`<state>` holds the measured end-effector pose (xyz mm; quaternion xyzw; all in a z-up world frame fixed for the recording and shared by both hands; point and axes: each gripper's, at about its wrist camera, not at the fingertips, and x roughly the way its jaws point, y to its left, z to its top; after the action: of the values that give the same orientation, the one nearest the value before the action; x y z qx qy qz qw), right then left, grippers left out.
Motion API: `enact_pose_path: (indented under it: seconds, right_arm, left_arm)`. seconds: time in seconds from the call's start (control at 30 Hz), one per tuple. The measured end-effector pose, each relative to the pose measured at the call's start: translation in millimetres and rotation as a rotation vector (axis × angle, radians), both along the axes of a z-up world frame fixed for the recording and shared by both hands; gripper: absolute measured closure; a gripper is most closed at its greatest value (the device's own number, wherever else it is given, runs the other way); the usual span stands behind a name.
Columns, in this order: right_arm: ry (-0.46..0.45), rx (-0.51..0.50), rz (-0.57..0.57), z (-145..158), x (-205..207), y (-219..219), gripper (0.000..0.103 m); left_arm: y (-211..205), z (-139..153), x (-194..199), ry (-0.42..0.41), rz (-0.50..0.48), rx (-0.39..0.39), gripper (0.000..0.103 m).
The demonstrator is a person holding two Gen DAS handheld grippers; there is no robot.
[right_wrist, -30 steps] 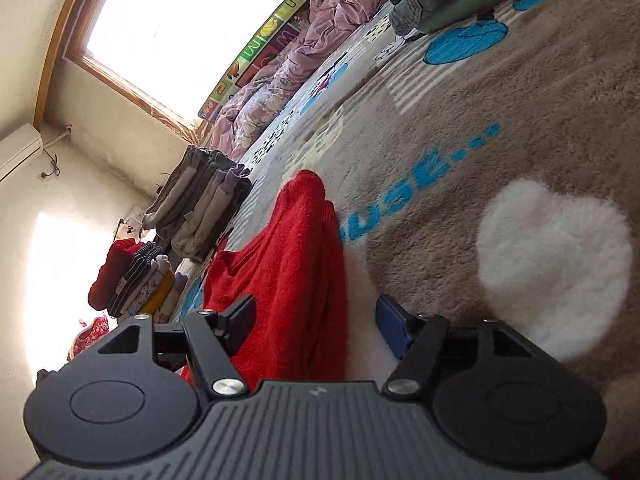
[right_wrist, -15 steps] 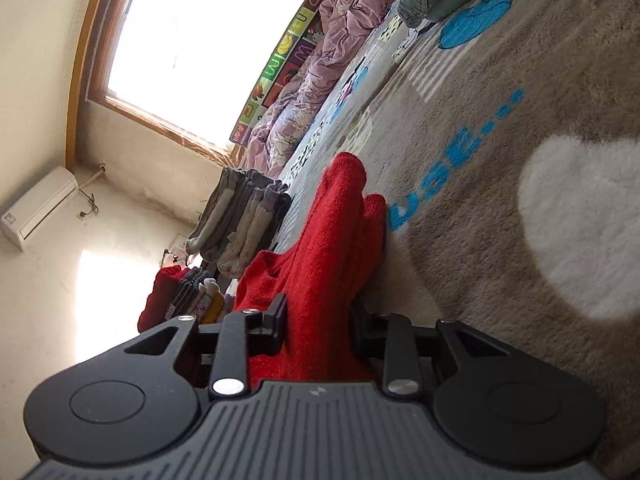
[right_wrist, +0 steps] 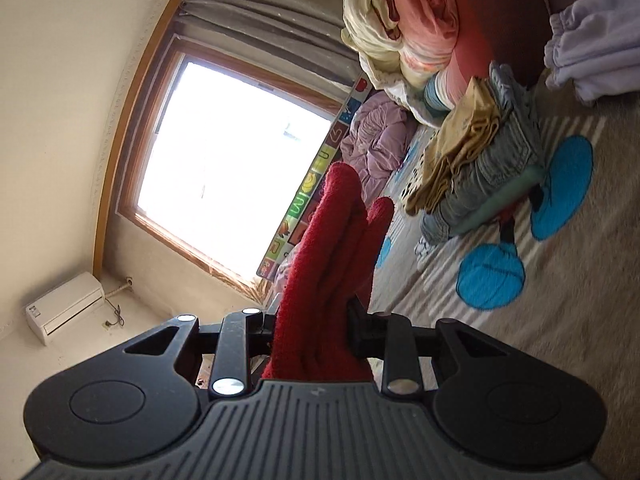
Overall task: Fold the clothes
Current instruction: 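Carry the sweater with both grippers onto the folded jeans stack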
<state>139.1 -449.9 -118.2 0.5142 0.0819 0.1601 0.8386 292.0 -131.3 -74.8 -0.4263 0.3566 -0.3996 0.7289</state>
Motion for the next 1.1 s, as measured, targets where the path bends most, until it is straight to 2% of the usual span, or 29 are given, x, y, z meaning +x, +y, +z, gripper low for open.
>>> enact_pose_path:
  seconds: [0.2,0.37,0.5,0.53,0.6,0.63,0.67,0.7,0.73,0.83,0.9,1.0,1.03,1.1]
  right_arm:
    - [-0.071,0.017,-0.139,21.7,75.4,-62.4,0.072]
    - [-0.123,-0.004,-0.222,37.6,139.2,-103.2,0.072]
    - [-0.120,0.022,-0.283,24.6,176.3,-125.6,0.072]
    - [-0.098,0.020,-0.296,15.4,185.2,-129.9,0.072]
    - [0.006,0.045,-0.307,-16.1,207.8,-138.6,0.070]
    - [0.114,0.084,-0.291,-41.6,221.7,-143.0,0.067]
    - [0.226,0.102,-0.287,-64.8,231.4,-145.8,0.072]
    - [0.229,0.092,-0.298,-77.4,231.4,-146.2,0.075]
    - [0.212,0.075,-0.290,-76.7,231.1,-145.2,0.075]
    - [0.206,0.037,-0.273,-66.8,233.8,-143.8,0.068]
    - [0.221,0.025,-0.274,-61.3,234.7,-144.2,0.067]
    - [0.232,-0.065,-0.293,-45.6,220.1,-137.3,0.057]
    - [0.235,-0.101,-0.303,-39.6,214.9,-134.5,0.050]
    - [0.264,-0.175,-0.314,-26.6,199.6,-128.0,0.045]
  left_arm:
    - [-75.5,32.9,108.1,-0.070,-0.092,-0.016,0.072]
    - [-116.3,43.7,180.3,-0.113,-0.136,-0.053,0.072]
    - [-138.4,25.9,218.3,-0.103,-0.147,-0.056,0.072]
    - [-143.2,12.1,227.1,-0.086,-0.140,-0.035,0.072]
    - [-153.3,-23.2,242.1,-0.036,-0.098,0.113,0.072]
    - [-155.5,-43.9,247.3,0.019,-0.096,0.161,0.070]
    - [-157.4,-63.8,252.4,0.071,-0.094,0.206,0.069]
    - [-152.8,-66.2,252.3,0.067,-0.088,0.167,0.068]
    - [-148.4,-68.3,252.1,0.064,-0.081,0.130,0.068]
    - [-141.8,-59.6,244.4,0.037,-0.057,0.153,0.062]
    - [-129.7,-58.1,237.1,0.071,-0.035,0.125,0.057]
    - [-111.4,-41.7,214.6,0.019,0.008,0.169,0.049]
    - [-109.6,-35.1,207.4,0.000,0.014,0.200,0.047]
    - [-107.5,-20.5,187.9,-0.053,0.027,0.267,0.041]
